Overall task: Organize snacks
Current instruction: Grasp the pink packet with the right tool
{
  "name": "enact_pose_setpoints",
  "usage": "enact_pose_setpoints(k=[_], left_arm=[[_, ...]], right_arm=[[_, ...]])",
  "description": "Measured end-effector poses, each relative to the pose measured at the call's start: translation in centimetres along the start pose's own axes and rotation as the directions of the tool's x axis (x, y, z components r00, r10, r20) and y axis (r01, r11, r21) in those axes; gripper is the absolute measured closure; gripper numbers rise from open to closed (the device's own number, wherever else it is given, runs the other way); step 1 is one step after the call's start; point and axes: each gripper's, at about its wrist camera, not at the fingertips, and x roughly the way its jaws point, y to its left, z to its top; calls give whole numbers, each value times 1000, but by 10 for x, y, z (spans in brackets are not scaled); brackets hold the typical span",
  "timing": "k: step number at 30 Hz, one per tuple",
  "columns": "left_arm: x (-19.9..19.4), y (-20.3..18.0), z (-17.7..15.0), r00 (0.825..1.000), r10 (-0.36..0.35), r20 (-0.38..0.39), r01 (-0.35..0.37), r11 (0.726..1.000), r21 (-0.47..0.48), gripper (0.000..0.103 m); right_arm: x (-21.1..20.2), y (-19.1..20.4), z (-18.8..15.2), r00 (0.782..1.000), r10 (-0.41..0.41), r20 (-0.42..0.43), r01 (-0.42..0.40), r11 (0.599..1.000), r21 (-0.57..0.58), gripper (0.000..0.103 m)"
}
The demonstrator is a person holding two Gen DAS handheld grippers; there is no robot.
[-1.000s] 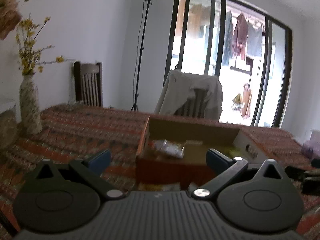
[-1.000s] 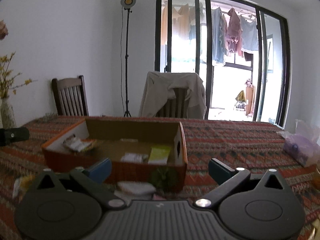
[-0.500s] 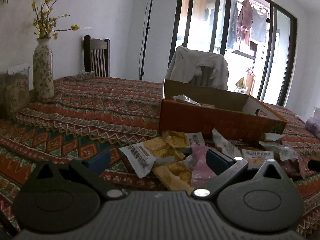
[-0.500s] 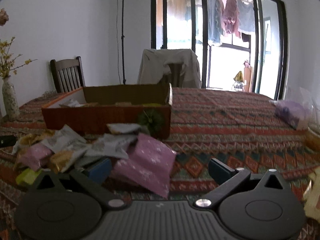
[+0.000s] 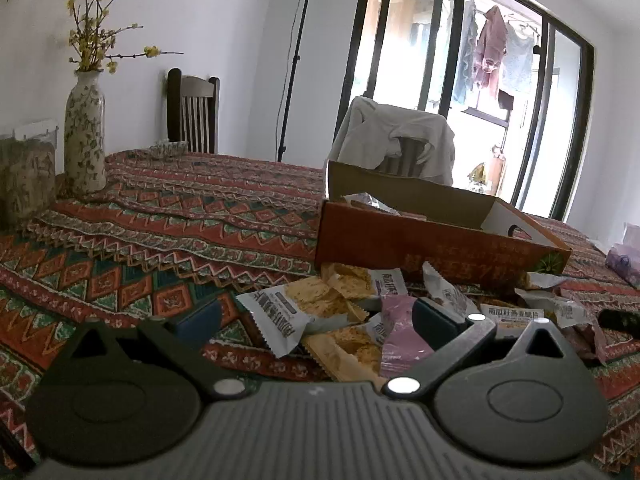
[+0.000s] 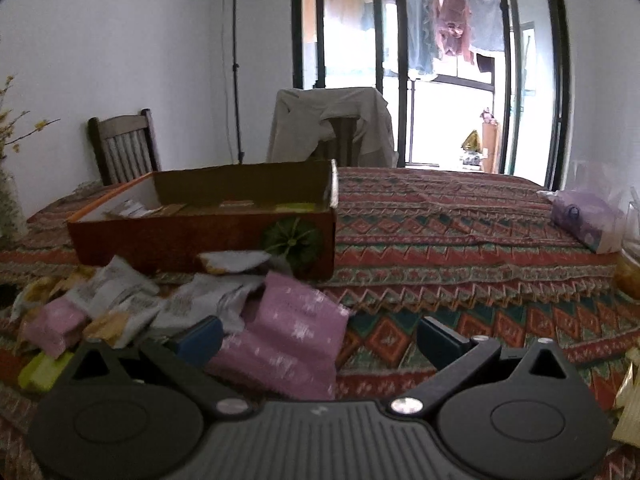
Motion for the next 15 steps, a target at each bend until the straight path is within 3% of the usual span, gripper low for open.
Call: enact_pose_setpoints(k=[9,15], left_arm=[[0,0,0,1000,0,-2,0,1000,-2,0],[4,2,0,1000,-4,-20,3,1000,-13,0]], right_arm=[[52,-5,9,992,15,-122,-2,995,104,1],[52,-3,3,989,93,-114,-80,990,117,17]])
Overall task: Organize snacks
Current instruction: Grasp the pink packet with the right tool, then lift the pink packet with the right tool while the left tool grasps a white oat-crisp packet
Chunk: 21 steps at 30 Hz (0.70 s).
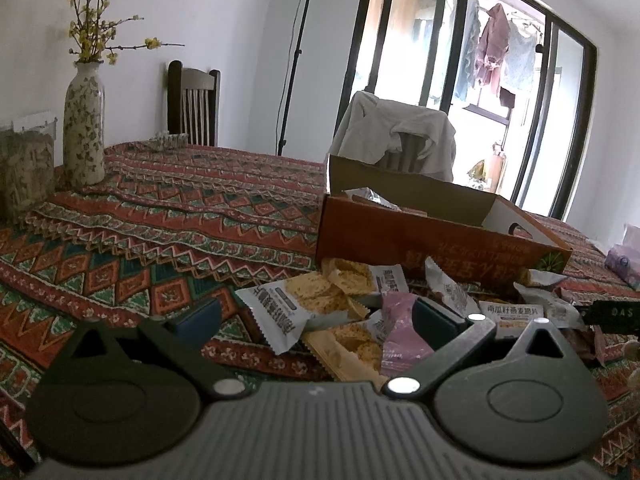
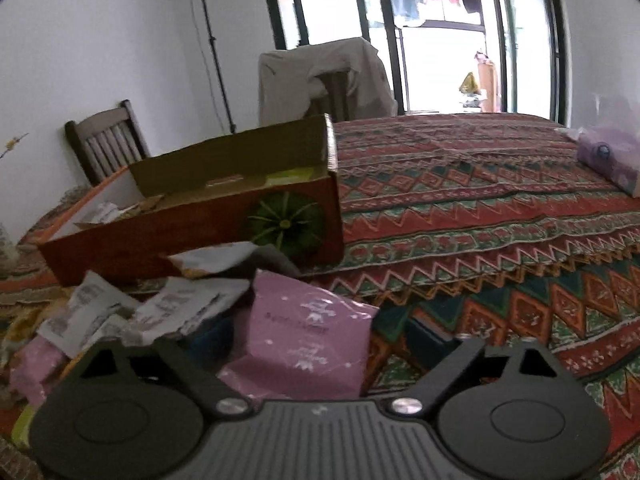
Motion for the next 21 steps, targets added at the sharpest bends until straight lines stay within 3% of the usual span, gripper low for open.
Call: enact_pose_setpoints(k=[4,5,10,14,21], left_arm=[[0,0,0,1000,1,-2,-1,1000,-1,0],[0,0,0,1000,0,-3,0,1000,0,0],[0,0,0,1000,2,-8,-2,1000,0,0],[1,-1,1,1000,5,-13,-5,1000,0,0],[1,-2,0,1000,15,-10,-15,1000,4,0]], right_arm=[[-5,-1,-1,997,72,10,-73,997,12,42],[-8,1,-1,997,72,19,-72,997,1,44],[-26,12,-6,991,-4,131,14,997,-79,44],[-43,23,-14,959,-112,259,157,975,-160,44],[-43,25,-16,960,-99,263,150,972,-180,44]])
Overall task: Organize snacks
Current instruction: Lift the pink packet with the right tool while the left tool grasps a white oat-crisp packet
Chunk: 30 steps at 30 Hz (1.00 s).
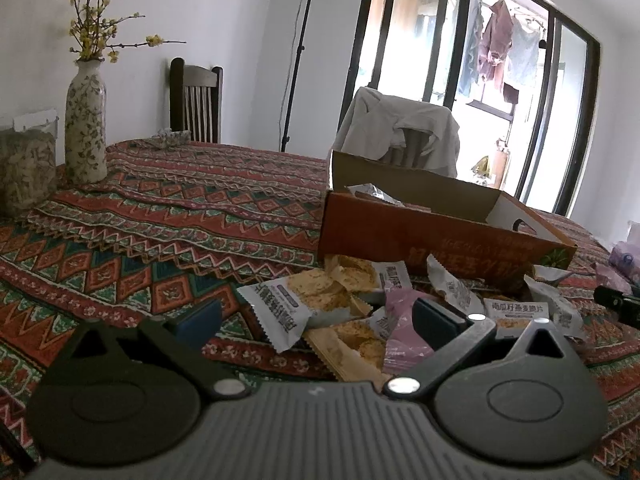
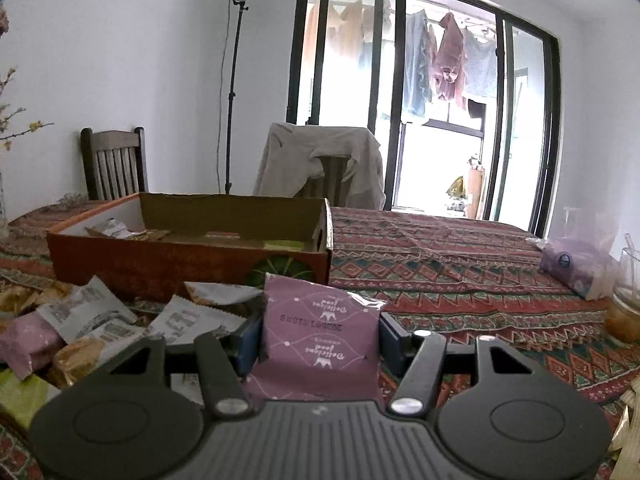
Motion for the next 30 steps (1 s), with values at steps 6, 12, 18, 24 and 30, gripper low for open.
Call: enact_pose_setpoints(k=[6,12,18,24,30], left_arm=[[-1,-1,0,1000,11,3,-11,1000,6,0],[0,-5,1,999,48,-21,-48,999,20,0],[8,-11,8,996,72,-53,-69,996,49,0],[30,-17,22,983,156,-100,-141,980,139,0],[64,-6,31,966,169,-198,-134,974,180,0]], right_arm=[[-4,1,-3,1000,5,25,-5,1000,-7,44],[-7,-3,-3,999,10,34,-11,1000,14,44],[-8,-7,-3,999,15,39,-16,999,28,43],[-8,-9,-3,999,21,42,-23,999,40,43],[-8,-11,-3,999,26,44,-29,998,54,43]])
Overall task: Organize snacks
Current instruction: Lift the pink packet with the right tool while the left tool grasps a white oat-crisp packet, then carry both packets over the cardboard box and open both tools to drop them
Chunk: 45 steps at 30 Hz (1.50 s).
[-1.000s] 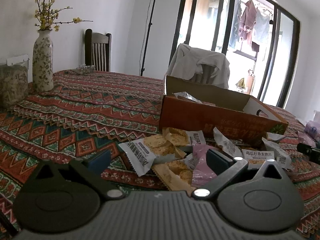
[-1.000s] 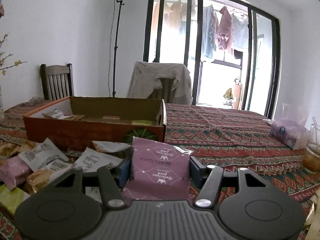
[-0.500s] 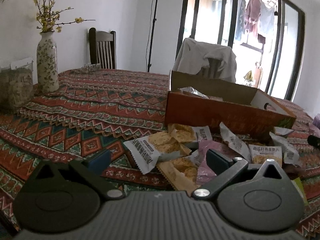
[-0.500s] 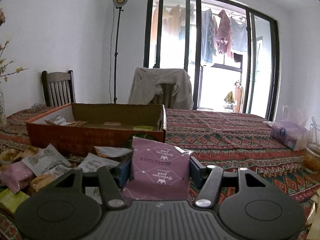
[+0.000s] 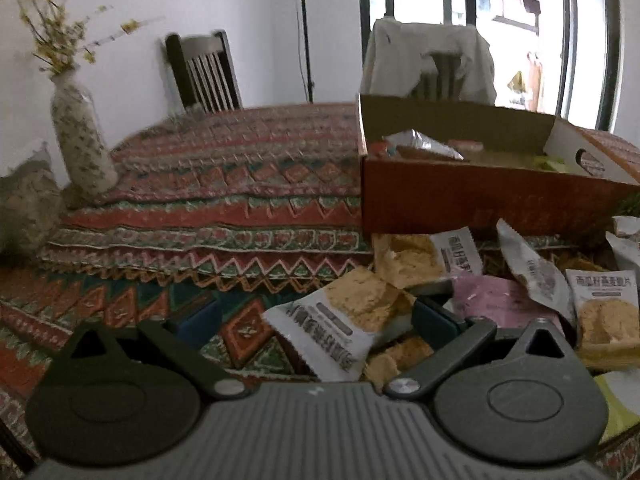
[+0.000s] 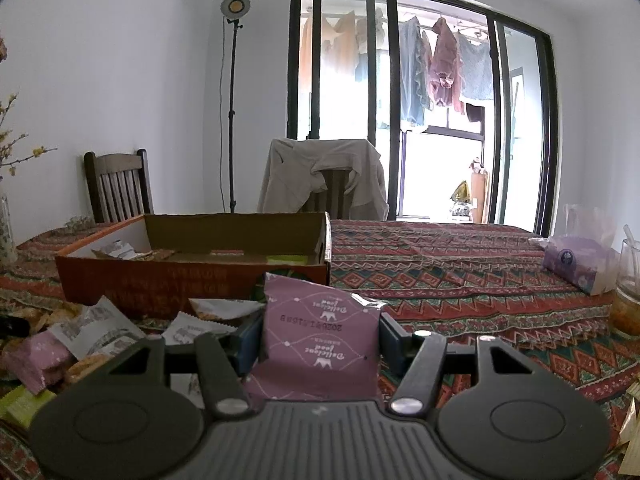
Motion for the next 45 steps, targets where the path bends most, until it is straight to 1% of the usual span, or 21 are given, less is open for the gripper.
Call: enact_pose_setpoints(k=[4,5,6,7,9,11,12,15,19,21,22,23,25,27,31,33,34,35,38,40,45], left_arm=[[10,-3,5,1000,0,-16,1,999,36,0],[12,-4,5,1000,0,-19,1,999,41,3],[14,-5,5,1000,-9,-28,10,999,37,7],[17,-5,4,999,-19,-46,20,999,27,21],[19,-1,1,997,-52,-51,51,999,-17,29],[13,0,-2,998,-45,-33,44,998,-37,48],[11,0,-3,998,-48,-29,47,998,-41,52],[4,3,-6,998,-67,-11,66,996,-59,58],[-6,7,-5,998,-51,32,53,995,-81,58],[-12,9,-5,997,-48,52,53,995,-89,58],[-15,9,-6,997,-49,62,55,994,-93,58],[-18,9,-6,996,-50,73,57,994,-95,58],[-26,9,-6,994,-53,95,62,994,-95,58],[-31,8,-5,992,-59,113,70,993,-91,58],[-40,5,-2,987,-70,145,83,993,-84,58],[-43,4,0,985,-82,154,96,992,-83,58],[-44,4,1,984,-87,158,101,991,-84,58],[-44,3,1,983,-92,161,107,991,-85,58],[-46,1,2,980,-105,169,121,989,-88,58],[-47,0,4,978,-113,174,129,988,-86,58],[-50,-5,12,971,-132,199,149,986,-72,58]], right_arm=[[1,-1,1,1000,3,-3,-3,1000,4,43],[1,-1,1,1000,3,-4,-3,1000,6,43],[1,-1,1,1000,4,-5,-4,1000,9,43],[2,-2,1,1000,4,-7,-4,1000,12,43],[2,-2,1,1000,5,-11,-5,1000,18,43],[2,-2,1,1000,9,-9,-8,1000,18,46],[2,-2,1,1000,11,-9,-10,1000,14,47],[2,-1,1,1000,16,-11,-16,1000,8,50],[5,-2,1,999,19,-28,-18,1000,13,49],[10,-2,2,998,15,-55,-14,1000,14,40],[13,-1,2,997,10,-71,-9,1000,15,31],[17,-2,2,996,0,-93,2,1000,19,28],[26,-4,2,989,-19,-146,23,999,30,28],[36,-6,2,980,-14,-199,21,999,33,29],[54,-4,6,968,-45,-246,44,999,-9,31],[65,-5,8,958,-50,-284,44,999,-28,31],[72,-6,8,950,-45,-310,36,999,-33,36],[77,-8,7,943,-42,-329,32,999,-36,37],[73,-11,6,949,-11,-316,5,1000,-21,43],[67,-14,5,955,3,-298,-6,1000,-9,44],[38,-27,12,979,-14,-206,20,999,29,44]])
